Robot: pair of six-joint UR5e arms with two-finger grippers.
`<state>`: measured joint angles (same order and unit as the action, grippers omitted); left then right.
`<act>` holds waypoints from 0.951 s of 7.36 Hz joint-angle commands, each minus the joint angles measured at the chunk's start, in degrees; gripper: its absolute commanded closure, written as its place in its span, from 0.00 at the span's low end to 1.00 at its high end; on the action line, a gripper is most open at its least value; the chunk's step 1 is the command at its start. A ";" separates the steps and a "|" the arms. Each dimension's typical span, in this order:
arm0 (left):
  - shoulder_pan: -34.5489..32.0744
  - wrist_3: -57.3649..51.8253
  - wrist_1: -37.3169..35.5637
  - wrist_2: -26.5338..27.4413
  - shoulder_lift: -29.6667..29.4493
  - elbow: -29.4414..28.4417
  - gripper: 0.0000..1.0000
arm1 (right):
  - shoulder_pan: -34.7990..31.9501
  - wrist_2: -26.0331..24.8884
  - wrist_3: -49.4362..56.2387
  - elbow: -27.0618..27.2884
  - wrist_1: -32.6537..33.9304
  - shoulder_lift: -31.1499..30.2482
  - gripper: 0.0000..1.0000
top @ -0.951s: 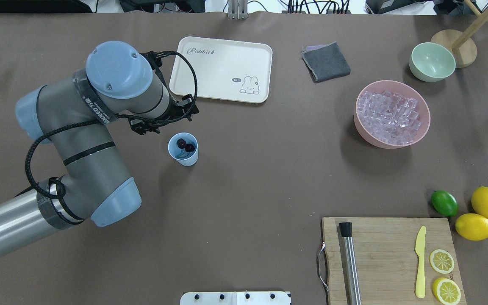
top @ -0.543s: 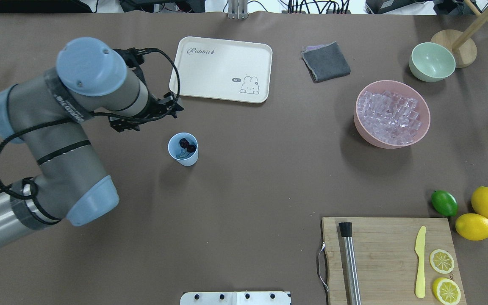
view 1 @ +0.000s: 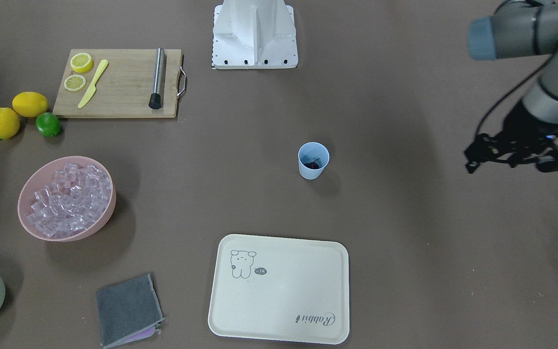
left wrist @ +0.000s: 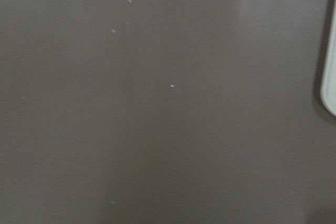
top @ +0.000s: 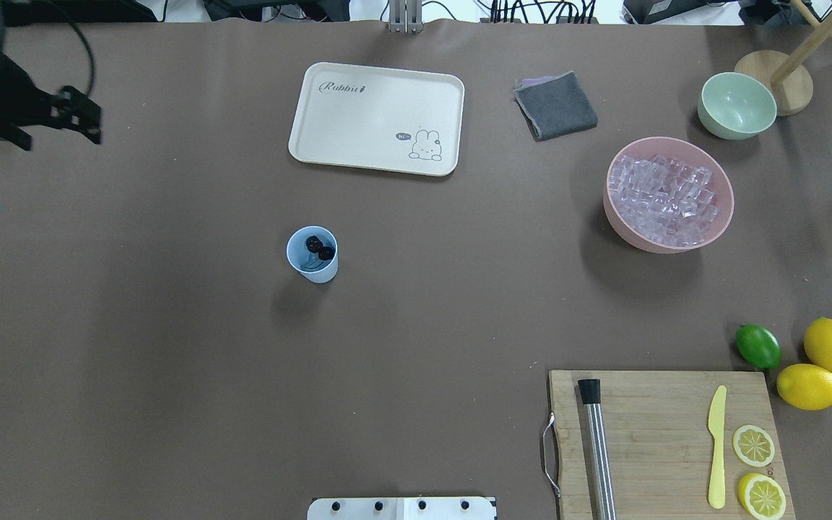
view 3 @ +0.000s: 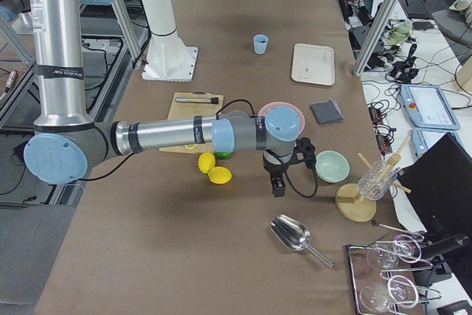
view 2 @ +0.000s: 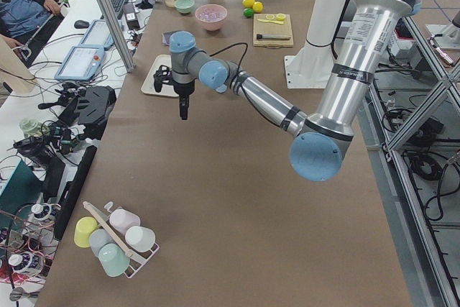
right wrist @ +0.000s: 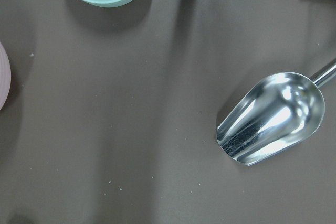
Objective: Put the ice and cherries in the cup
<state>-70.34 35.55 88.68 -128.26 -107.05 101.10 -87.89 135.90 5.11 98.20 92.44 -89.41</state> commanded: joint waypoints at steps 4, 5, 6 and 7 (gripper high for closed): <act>-24.66 -44.77 1.76 -6.91 9.73 -17.18 0.02 | 0.00 0.15 -0.01 0.33 0.02 0.29 0.01; -24.67 -44.61 2.02 -6.91 11.32 -15.51 0.02 | 0.00 -0.37 -0.19 0.94 0.02 0.38 0.01; -24.67 -38.95 2.03 -6.91 11.60 -13.32 0.02 | 0.00 -0.11 -0.19 0.85 0.11 0.12 0.01; -24.59 -36.19 5.07 -6.57 14.56 -11.47 0.02 | 0.00 -0.11 -0.45 0.85 0.19 -0.06 0.01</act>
<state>-94.85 -4.45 91.38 -135.09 -95.19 87.29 -87.89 135.77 4.89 98.99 92.53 -89.27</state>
